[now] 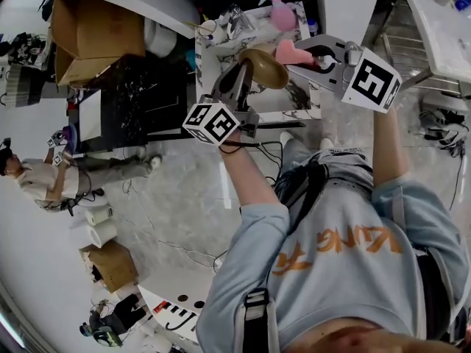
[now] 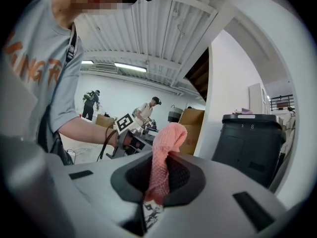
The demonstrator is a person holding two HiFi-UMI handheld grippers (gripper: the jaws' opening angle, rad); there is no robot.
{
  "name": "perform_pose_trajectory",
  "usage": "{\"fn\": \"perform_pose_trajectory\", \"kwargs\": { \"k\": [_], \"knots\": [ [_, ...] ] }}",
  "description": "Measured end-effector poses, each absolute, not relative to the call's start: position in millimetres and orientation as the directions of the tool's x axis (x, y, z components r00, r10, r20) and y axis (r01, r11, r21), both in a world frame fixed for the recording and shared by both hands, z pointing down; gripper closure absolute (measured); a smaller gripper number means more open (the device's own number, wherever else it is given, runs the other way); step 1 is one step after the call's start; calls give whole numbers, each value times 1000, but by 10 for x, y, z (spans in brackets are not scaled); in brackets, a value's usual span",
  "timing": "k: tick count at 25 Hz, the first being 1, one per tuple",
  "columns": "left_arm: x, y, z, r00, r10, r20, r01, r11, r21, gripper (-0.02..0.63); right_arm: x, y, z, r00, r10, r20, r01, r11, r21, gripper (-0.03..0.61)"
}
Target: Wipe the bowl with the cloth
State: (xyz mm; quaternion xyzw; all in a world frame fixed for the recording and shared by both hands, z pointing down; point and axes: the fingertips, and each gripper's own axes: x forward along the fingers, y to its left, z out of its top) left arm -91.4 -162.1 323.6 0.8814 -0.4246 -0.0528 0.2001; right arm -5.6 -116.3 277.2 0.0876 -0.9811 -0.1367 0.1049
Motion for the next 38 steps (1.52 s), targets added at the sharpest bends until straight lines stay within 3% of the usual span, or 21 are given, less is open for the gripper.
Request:
{"fn": "perform_pose_trajectory", "kwargs": {
  "k": [14,23,29,38],
  "knots": [
    [-255,-1249,3281,867,-484,123,-499,-835,231,581,-2,-944,2648,-994,-45,103,-17,965,261,538],
    [-102,-1029,3224,935,-342,95,-355,-916,190,583,-125,-890,2624,-996,69,55,80,972,219,538],
    [-118,-865,3066,967,-254,-2,-249,-950,187,583,-184,-965,2685,-994,107,25,110,980,167,538],
    [-298,-834,2595,933,-245,-264,-214,-966,142,583,-388,-1002,2873,-986,163,42,167,981,95,538]
  ]
}}
